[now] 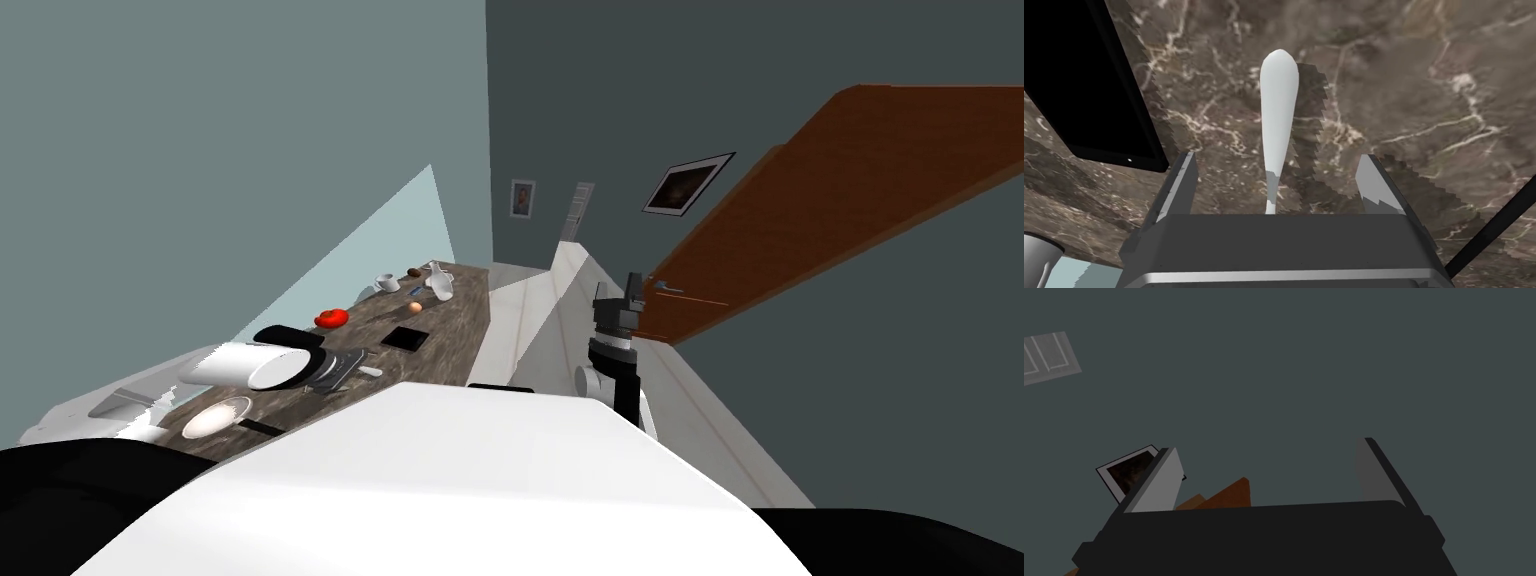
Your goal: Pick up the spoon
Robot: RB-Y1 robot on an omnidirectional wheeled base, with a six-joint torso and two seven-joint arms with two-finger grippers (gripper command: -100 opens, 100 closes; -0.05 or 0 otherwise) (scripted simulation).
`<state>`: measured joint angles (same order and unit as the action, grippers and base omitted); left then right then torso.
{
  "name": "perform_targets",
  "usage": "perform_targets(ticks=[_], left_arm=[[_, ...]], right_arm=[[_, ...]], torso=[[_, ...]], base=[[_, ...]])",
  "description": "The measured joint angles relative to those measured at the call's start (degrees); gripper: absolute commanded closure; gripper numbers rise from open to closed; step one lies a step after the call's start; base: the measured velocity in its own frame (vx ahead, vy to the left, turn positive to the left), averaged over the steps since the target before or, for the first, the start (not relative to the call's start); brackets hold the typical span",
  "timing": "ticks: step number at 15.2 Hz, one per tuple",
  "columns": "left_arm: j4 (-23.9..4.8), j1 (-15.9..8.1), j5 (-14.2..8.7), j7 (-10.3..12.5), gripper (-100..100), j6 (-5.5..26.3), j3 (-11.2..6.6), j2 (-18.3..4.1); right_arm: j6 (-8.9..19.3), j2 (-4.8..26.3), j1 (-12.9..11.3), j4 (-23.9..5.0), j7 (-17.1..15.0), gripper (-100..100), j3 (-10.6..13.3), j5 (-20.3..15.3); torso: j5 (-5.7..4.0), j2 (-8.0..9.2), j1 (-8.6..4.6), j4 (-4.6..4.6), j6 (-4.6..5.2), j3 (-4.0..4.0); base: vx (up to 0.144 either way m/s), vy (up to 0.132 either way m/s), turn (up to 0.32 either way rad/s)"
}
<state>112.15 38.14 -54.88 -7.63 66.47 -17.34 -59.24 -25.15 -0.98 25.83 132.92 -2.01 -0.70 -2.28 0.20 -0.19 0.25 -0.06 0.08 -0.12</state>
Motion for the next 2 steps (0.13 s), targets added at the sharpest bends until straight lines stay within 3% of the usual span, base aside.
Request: perform_targets(ticks=[1,2], left_arm=[[0.55,0.09,-0.33,0.20,100,0.32,-0.31,-0.39],[1.41,0.52,-0.89,0.45,100,0.88,-0.95,-0.88]], right_arm=[[0.00,0.00,0.01,0.00,0.00,0,-0.01,0.00],[0.00,0.00,0.01,0.00,0.00,0,-0.01,0.00]], torso=[[-0.01,-0.03,0.00,0.00,-0.04,-0.01],[-0.01,-0.07,-0.01,-0.01,-0.04,-0.03]], base=[[0.014,0.003,0.155],[0.010,-0.001,0.053]])
